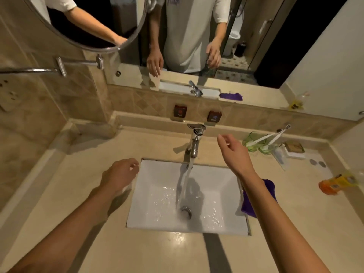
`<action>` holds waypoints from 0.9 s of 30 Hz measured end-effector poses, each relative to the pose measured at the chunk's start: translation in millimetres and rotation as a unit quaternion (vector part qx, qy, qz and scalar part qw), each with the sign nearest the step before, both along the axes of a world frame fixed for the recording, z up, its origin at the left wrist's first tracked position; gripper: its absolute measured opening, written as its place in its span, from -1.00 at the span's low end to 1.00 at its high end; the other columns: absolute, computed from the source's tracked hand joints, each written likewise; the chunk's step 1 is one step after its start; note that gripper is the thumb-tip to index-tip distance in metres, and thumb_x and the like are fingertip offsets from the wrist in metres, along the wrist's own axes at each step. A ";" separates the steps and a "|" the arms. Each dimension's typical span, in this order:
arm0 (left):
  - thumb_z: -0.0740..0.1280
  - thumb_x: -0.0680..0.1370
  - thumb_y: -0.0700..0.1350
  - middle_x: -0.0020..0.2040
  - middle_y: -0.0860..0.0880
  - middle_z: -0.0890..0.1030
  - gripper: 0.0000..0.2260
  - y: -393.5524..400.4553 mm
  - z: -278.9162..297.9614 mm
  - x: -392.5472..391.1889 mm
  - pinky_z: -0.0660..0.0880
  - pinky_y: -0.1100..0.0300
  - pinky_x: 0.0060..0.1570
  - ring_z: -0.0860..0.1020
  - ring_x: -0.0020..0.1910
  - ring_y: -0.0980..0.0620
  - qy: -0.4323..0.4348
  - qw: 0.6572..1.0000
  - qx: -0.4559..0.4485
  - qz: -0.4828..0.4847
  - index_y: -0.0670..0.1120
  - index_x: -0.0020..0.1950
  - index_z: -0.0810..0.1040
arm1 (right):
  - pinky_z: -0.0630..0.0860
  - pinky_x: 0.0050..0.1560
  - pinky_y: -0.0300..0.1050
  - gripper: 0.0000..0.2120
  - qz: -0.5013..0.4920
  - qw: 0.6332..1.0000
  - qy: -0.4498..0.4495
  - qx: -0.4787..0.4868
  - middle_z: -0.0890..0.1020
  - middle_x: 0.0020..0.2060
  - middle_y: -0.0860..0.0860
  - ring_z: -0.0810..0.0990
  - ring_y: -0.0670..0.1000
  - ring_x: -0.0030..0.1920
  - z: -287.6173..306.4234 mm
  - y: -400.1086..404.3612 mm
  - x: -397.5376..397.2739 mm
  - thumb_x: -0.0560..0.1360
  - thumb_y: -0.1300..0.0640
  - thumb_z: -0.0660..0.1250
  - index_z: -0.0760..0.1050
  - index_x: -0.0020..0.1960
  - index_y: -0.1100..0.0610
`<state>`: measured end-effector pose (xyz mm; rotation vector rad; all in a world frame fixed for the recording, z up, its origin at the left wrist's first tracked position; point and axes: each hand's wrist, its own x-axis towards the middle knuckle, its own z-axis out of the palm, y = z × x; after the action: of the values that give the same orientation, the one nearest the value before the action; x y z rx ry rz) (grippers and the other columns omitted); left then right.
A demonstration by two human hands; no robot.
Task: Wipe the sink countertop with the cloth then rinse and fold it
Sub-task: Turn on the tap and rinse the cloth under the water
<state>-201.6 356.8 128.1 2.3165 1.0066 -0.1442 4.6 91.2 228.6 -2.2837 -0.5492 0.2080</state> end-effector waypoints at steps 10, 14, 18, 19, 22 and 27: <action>0.07 0.66 0.20 0.58 -0.01 0.41 -0.52 -126.9 50.6 -32.2 0.28 -0.05 0.45 0.34 0.56 -0.05 -0.201 0.947 0.238 -0.072 0.08 0.46 0.54 | 0.10 0.53 0.22 -0.46 0.080 0.959 -0.208 -0.176 0.12 0.62 -0.11 0.07 0.00 0.61 -6.0 -64.5 -76.5 0.64 -0.34 -0.05 0.24 0.55 -0.17; 0.01 0.70 0.22 0.69 0.02 0.20 -0.52 -165.6 33.1 -45.3 0.08 -0.06 0.56 0.11 0.68 -0.03 -0.171 0.944 0.271 -0.077 0.17 0.60 0.36 | -0.03 0.57 0.30 -0.45 0.101 0.951 -0.222 -0.190 0.02 0.65 -0.11 -0.05 0.05 0.65 -38.7 -93.1 -97.3 0.65 -0.32 -0.01 0.17 0.60 -0.19; 0.00 0.71 0.22 0.73 0.07 0.03 -0.51 -197.8 5.0 -55.4 -0.01 -0.11 0.63 -0.02 0.71 -0.02 -0.138 0.949 0.271 -0.079 0.20 0.64 0.27 | -0.05 0.56 0.35 -0.43 0.122 0.944 -0.220 -0.214 0.02 0.65 -0.09 -0.08 0.07 0.65 -70.9 -118.4 -104.4 0.66 -0.31 -0.02 0.11 0.62 -0.18; 0.01 0.71 0.22 0.73 0.08 0.00 -0.51 -203.2 -1.4 -57.1 -0.04 -0.10 0.64 -0.03 0.71 -0.01 -0.131 0.950 0.271 -0.079 0.20 0.65 0.25 | -0.06 0.56 0.35 -0.43 0.125 0.942 -0.218 -0.221 0.01 0.65 -0.08 -0.09 0.07 0.65 -77.0 -122.4 -105.1 0.66 -0.31 -0.03 0.10 0.63 -0.18; 0.07 0.70 0.20 0.73 0.10 -0.05 -0.50 -218.2 -15.6 -57.1 -0.12 -0.05 0.65 -0.05 0.71 0.00 -0.121 0.949 0.282 -0.077 0.19 0.66 0.22 | -0.08 0.56 0.35 -0.42 0.130 0.940 -0.209 -0.237 0.00 0.65 -0.09 -0.09 0.07 0.65 -91.3 -134.2 -104.3 0.66 -0.32 -0.04 0.09 0.63 -0.19; 0.03 0.71 0.21 0.73 0.10 -0.02 -0.50 -231.1 -21.9 -54.8 -0.12 -0.06 0.64 -0.04 0.71 0.00 -0.116 0.951 0.278 -0.066 0.19 0.66 0.22 | -0.09 0.55 0.35 -0.43 0.132 0.940 -0.192 -0.249 -0.02 0.65 -0.11 -0.11 0.05 0.65 -99.5 -143.5 -105.0 0.66 -0.33 -0.09 0.05 0.63 -0.21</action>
<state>-256.4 125.7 106.1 2.8229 0.8450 0.4037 -100.5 -52.3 129.1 -2.7560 -1.1149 0.0275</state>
